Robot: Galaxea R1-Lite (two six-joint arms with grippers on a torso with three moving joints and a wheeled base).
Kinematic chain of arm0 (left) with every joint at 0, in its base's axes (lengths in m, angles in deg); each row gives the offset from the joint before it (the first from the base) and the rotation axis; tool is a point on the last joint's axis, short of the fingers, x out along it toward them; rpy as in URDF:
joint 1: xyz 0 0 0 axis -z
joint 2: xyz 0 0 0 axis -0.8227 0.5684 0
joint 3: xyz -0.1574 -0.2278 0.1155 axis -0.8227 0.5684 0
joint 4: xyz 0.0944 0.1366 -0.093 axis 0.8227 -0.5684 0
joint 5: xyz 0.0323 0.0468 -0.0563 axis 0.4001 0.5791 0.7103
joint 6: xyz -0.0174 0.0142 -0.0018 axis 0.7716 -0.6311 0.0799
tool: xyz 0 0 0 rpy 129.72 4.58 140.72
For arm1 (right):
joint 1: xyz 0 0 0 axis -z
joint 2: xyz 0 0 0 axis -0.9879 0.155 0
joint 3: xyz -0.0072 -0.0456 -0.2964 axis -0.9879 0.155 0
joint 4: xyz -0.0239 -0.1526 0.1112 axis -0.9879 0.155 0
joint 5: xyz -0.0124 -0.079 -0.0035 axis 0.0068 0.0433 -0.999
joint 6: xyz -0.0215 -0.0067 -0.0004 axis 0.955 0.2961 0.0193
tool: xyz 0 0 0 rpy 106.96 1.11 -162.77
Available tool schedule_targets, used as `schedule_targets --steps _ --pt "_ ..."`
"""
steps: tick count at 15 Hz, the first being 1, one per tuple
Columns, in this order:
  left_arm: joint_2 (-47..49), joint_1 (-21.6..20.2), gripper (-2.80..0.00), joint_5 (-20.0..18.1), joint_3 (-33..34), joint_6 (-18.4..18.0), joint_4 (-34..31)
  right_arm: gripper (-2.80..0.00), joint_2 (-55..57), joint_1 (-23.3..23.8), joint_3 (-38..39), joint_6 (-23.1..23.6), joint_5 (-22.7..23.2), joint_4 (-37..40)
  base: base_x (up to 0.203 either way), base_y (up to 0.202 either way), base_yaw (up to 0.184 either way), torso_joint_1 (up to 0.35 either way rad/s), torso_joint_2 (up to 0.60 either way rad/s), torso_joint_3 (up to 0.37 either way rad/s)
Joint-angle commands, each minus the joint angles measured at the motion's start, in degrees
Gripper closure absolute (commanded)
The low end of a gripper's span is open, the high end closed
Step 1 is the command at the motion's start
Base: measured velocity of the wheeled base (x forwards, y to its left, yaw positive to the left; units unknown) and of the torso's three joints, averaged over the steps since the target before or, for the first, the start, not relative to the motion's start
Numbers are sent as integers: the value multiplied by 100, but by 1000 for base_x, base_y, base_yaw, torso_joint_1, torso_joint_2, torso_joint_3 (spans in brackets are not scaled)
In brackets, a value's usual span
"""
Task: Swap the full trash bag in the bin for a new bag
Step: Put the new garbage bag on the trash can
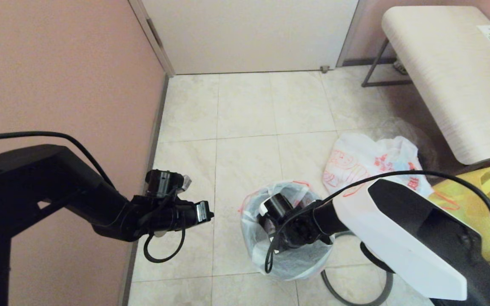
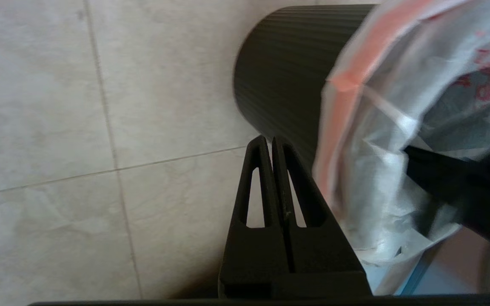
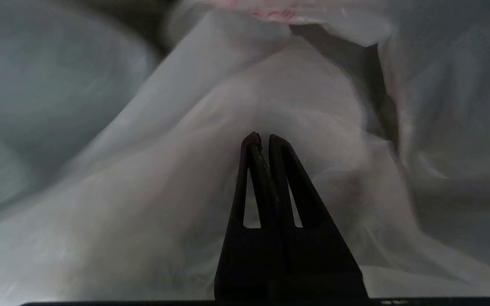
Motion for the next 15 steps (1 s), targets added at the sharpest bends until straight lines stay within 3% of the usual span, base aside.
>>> schedule_targets --steps 1,4,10,13,15 --pt "81 45 0 -2 -9 15 26 0 746 67 -528 11 -87 129 0 0 0 0 0 0" --pt "93 54 0 -1 -18 -90 26 0 1246 238 -1169 195 -329 466 0 0 0 0 0 0" --pt "93 54 0 8 -17 -99 33 0 1124 223 -1118 184 -426 470 0 0 0 0 0 0" --pt "94 46 0 -7 -5 -92 26 0 -111 -13 -549 -206 -263 548 0 0 0 0 0 0" --pt "67 45 0 -36 17 -81 26 0 -1235 -221 174 -652 65 1003 0 0 0 0 0 0"
